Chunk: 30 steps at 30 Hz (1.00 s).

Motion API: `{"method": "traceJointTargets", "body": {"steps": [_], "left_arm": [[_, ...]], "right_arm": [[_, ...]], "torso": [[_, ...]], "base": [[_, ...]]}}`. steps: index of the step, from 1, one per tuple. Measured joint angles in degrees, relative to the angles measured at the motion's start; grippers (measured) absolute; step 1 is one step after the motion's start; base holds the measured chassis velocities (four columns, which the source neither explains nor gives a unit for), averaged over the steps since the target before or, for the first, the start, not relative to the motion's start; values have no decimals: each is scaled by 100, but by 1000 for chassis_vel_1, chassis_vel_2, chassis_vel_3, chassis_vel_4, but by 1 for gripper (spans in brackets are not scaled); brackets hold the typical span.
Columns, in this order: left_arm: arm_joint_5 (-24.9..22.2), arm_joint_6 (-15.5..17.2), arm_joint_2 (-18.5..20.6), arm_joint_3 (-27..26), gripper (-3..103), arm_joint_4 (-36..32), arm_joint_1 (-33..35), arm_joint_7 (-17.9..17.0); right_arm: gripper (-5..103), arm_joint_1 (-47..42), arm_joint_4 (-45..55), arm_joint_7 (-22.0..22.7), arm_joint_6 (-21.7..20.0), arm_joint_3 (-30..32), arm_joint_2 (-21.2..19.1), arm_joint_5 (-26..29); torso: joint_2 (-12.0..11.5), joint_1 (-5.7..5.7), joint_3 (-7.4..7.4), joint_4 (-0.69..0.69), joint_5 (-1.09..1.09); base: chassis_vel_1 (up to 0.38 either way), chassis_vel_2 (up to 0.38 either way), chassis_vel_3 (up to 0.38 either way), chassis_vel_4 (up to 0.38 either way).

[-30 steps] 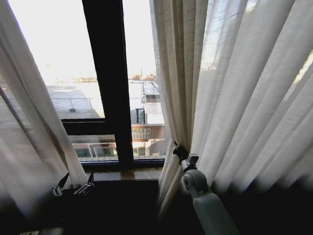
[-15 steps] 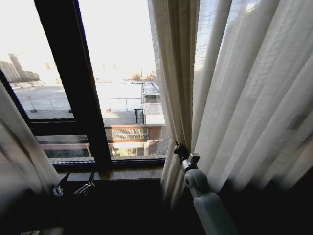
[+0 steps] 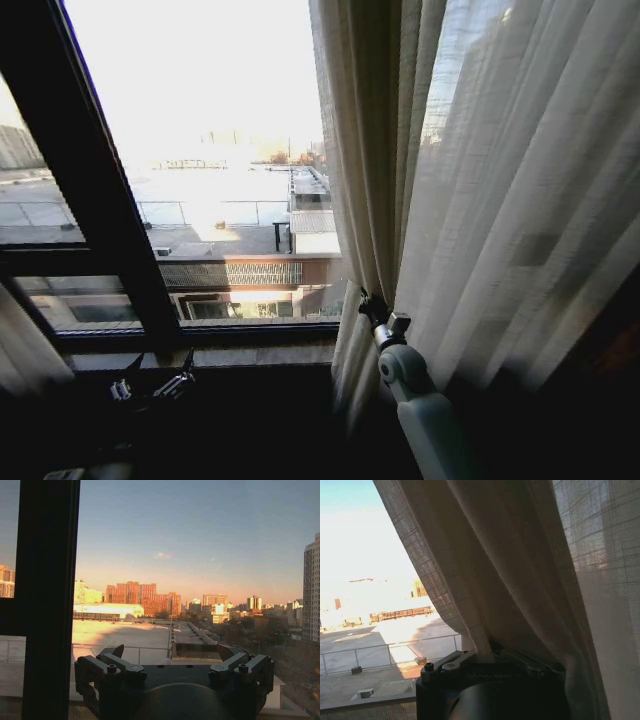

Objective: Open the curtains by pulling them apart, changing their state from closed to fully open.

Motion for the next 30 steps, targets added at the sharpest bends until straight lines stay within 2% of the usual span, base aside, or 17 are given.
{"method": "traceJointTargets", "body": {"steps": [30], "left_arm": [[24, 22, 2, 27, 100, -40, -36, 0]], "right_arm": [[0, -8, 19, -4, 26, 48, -34, -22]], "torso": [[0, 0, 0, 0, 0]], "base": [[-359, -360, 351, 354]]}}
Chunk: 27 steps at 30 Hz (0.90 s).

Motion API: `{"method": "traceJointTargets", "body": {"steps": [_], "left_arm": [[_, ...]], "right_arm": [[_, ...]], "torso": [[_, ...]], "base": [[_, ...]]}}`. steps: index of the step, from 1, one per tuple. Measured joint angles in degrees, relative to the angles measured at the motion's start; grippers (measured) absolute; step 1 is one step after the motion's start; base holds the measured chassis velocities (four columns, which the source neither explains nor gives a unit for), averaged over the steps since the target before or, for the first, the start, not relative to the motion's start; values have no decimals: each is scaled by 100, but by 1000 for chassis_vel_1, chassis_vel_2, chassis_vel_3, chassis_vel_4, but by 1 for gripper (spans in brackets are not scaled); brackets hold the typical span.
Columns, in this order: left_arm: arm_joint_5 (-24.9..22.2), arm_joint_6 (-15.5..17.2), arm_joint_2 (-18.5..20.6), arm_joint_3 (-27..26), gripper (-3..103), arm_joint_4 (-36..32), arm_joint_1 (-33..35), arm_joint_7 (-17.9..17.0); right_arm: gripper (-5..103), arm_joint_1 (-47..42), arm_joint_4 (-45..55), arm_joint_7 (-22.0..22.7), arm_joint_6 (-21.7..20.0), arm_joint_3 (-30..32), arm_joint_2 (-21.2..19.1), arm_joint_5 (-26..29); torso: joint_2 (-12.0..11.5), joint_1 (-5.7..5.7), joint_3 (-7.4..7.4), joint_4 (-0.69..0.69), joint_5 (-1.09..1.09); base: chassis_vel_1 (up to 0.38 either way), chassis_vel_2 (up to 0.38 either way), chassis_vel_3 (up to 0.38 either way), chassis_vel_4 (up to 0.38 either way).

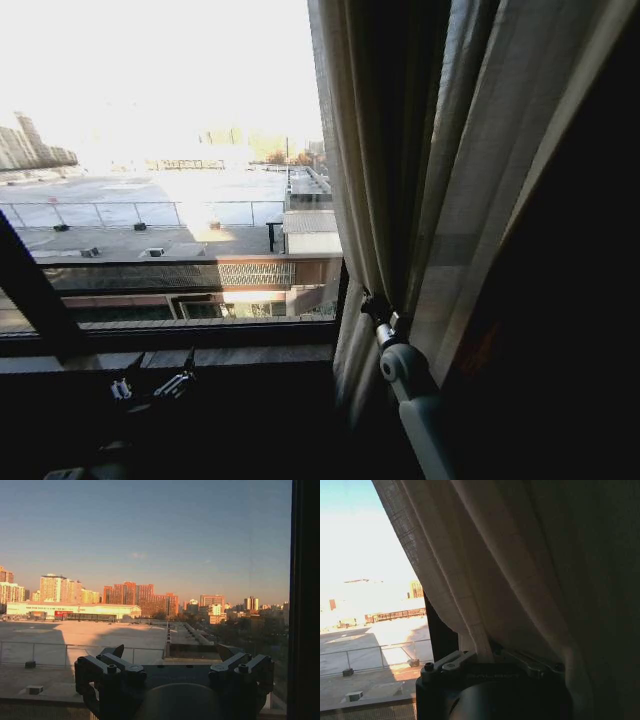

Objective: Open the curtains by pulling them apart, changing their state from closed to fully open.

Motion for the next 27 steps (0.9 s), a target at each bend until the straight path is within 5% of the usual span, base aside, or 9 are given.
{"method": "traceJointTargets", "body": {"steps": [16, 27], "left_arm": [[-22, -20, -4, -6, 100, 46, -1, 1], [-33, -62, -14, -5, 100, 50, 24, 4]], "right_arm": [[0, -23, -51, -6, 111, -12, -3, -119], [0, -11, -150, 248, 118, 480, 46, -155]], "torso": [[0, 0, 0, 0, 0], [0, 1, 0, 1, -7]], "base": [[-347, -344, 350, 342], [-80, -111, 83, 85]]}}
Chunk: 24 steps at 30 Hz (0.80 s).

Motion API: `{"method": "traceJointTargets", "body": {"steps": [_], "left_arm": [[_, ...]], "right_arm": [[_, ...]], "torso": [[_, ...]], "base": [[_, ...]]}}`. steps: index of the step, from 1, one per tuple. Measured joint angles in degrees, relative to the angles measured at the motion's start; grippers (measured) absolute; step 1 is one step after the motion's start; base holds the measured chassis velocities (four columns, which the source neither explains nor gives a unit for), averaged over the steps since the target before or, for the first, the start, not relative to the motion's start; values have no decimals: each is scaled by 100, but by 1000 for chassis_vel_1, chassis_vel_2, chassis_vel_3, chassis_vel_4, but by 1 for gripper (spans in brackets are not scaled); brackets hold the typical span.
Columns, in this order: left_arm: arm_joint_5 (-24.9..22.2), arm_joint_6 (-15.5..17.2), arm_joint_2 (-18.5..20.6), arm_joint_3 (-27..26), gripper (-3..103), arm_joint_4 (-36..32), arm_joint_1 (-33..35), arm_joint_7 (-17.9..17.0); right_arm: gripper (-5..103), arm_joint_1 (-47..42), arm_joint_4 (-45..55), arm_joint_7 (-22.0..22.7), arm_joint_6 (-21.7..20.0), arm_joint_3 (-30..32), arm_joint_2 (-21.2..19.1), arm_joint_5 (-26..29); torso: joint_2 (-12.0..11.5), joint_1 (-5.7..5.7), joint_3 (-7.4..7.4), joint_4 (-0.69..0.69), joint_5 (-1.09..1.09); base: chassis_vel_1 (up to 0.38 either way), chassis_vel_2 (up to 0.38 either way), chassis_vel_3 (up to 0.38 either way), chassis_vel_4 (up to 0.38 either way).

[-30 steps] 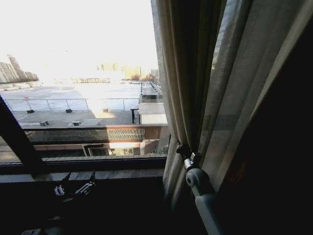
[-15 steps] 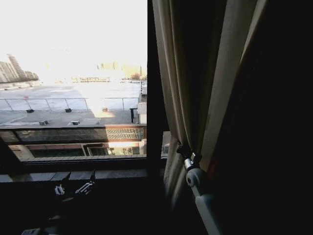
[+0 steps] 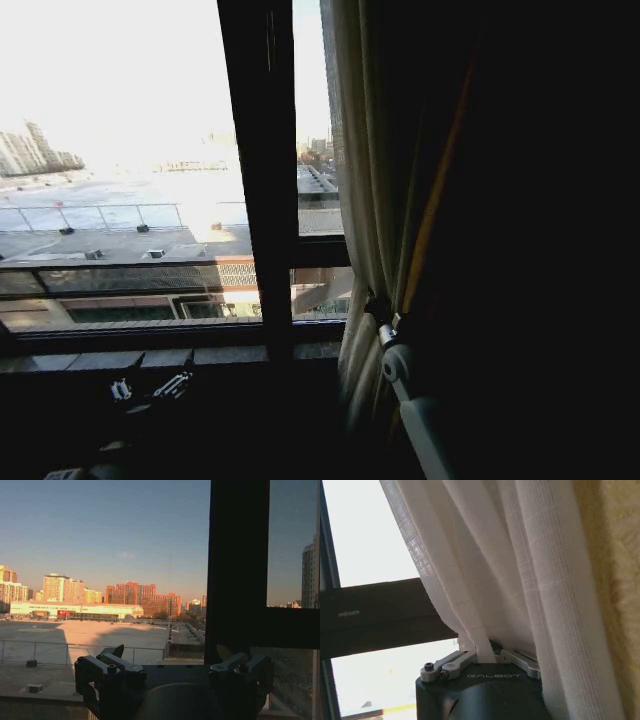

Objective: Open the curtains by pulling them apart, changing their state from closed to fully open.

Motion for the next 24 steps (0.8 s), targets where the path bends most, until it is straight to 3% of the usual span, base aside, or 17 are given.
{"method": "traceJointTargets", "body": {"steps": [15, 24], "left_arm": [[-1, -59, -23, 37, 100, -10, 4, 0], [-2, -60, -61, 26, 100, 18, 3, -1]], "right_arm": [[0, 242, -534, 574, -4, 1181, -214, 187], [0, 275, -717, 727, 10, 1259, -283, 183]], "torso": [[0, -1, 0, -2, 8], [0, -1, 0, -1, 7]], "base": [[18, 28, -21, -16], [0, 0, 0, 0]]}}
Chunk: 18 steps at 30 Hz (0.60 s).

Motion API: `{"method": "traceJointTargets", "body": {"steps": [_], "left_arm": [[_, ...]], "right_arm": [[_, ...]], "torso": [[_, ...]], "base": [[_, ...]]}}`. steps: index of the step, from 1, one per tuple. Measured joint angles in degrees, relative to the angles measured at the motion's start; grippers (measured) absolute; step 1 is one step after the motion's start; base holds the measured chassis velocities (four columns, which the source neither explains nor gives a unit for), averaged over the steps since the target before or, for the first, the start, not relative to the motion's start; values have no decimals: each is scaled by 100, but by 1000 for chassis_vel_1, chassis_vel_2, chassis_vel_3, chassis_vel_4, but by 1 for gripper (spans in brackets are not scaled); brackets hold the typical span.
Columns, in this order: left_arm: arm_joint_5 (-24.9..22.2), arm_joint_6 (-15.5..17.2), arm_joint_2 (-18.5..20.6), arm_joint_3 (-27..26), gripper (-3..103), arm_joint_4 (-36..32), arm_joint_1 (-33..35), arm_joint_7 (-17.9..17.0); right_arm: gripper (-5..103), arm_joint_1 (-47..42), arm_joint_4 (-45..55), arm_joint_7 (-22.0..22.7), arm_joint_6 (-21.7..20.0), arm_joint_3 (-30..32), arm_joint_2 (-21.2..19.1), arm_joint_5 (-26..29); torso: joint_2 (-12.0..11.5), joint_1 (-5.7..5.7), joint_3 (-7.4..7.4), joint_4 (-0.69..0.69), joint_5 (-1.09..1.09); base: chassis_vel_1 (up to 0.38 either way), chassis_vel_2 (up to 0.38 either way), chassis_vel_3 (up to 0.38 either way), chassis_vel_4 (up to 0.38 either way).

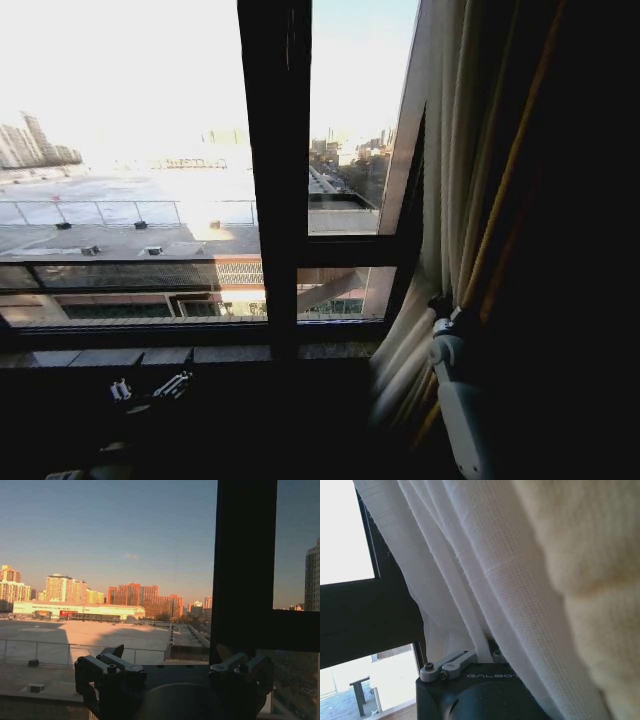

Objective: Open the curtains by pulling them apart, changing their state from closed to fully open.

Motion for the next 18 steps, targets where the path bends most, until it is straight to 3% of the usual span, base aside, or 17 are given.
{"method": "traceJointTargets", "body": {"steps": [3, 7, 9, 12, 13, 15, 16, 18], "left_arm": [[-3, 0, -4, -1, 100, 11, -20, 0], [-21, 43, 2, -14, 100, 26, -87, -8], [-24, 51, 2, -16, 100, 34, -101, -15], [-28, 80, 5, 5, 100, 65, -150, -27], [-29, 82, 6, 17, 100, 69, -158, -29], [-34, 84, 6, 25, 100, 74, -164, -30], [-73, 86, 11, 25, 100, 88, -170, -35], [-111, 86, 20, 18, 100, 95, -170, -39]], "right_arm": [[-3, -160, 207, -261, -53, -78, -13, 1], [17, -666, 963, -717, -300, -322, -16, 161], [17, -758, 1102, -764, -351, -373, -12, 232], [33, -1235, 1819, -989, -654, -662, 9, 529], [38, -1358, 1993, -1051, -710, -756, 12, 515], [38, -1444, 2117, -1093, -741, -830, 14, 465], [50, -1609, 2346, -1164, -782, -951, 23, 329], [50, -1688, 2452, -1200, -808, -1008, 28, 245]], "torso": [[0, 0, 0, -1, 2], [0, 0, 0, -1, -1], [0, 0, 0, -2, -2], [0, 0, 0, -1, -1], [0, 0, 0, -1, -1], [0, 0, 0, -1, -1], [0, 0, 0, 0, -1], [0, 0, 0, 0, -1]], "base": [[0, 0, 0, 0], [0, 0, 0, 0], [0, 0, 0, 0], [0, 0, 0, 0], [0, 0, 0, 0], [0, 0, 0, 0], [0, 0, 0, 0], [0, 0, 0, 0]]}}
